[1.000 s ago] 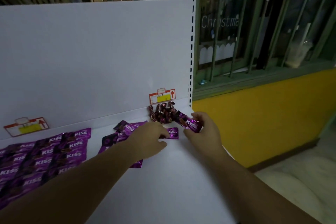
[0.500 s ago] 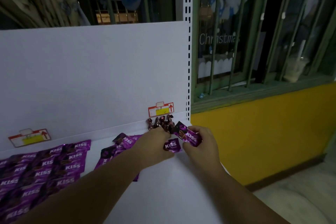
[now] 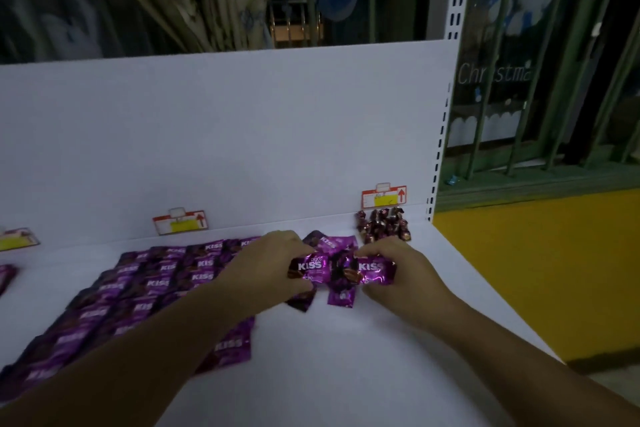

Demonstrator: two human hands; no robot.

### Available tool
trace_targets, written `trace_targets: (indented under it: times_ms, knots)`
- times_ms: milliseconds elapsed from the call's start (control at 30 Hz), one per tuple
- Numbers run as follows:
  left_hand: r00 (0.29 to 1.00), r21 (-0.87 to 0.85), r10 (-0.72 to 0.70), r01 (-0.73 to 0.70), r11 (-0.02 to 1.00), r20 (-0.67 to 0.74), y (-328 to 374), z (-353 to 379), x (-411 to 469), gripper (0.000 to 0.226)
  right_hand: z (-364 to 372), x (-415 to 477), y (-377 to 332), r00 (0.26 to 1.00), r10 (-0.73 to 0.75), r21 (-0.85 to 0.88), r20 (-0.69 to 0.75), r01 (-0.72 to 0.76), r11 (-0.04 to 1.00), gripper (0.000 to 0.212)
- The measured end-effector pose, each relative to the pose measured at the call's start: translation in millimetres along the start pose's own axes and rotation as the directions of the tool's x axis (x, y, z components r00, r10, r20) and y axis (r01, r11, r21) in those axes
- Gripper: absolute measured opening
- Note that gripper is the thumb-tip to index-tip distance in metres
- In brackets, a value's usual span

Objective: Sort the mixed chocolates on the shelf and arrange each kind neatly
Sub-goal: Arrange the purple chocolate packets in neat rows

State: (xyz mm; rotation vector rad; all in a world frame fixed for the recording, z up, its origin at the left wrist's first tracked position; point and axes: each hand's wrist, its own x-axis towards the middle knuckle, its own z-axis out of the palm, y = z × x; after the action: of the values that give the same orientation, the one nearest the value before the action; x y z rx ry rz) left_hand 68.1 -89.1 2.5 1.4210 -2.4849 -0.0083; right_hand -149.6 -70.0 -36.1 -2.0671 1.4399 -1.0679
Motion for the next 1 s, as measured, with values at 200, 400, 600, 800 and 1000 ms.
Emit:
trace_targets:
  times_ms: [200,400,600,800,1000]
  knots:
    - [1.0,-0.039,-0.003,0.003,0.999,-0.006,-49,-28,-61,0.043,45,-4,-55,0.994,-0.102,-0.083,0.049,0.106,0.991,0.042]
    - [0.998,-0.076,-0.05,0.048,0.996,-0.026,-121,-53,-141,0.053,110,-11,-124,0.987,-0.111,-0.055,0.117,0.118,0.992,0.041]
    - [0.991,-0.139,-0.129,0.122,0.983,-0.046,-184,-67,-207,0.049,168,-21,-163,0.985,-0.147,-0.129,0.091,0.158,0.979,0.029]
    - [0.996,-0.195,-0.078,0.069,0.978,-0.042,-217,-52,-255,0.045,210,-41,-176,0.985,-0.175,-0.14,0.008,0.175,0.975,0.018]
    - [0.994,-0.334,-0.088,0.061,0.941,-0.067,-227,-29,-274,0.069,233,-56,-178,0.98,-0.197,-0.122,-0.013,0.194,0.973,0.025]
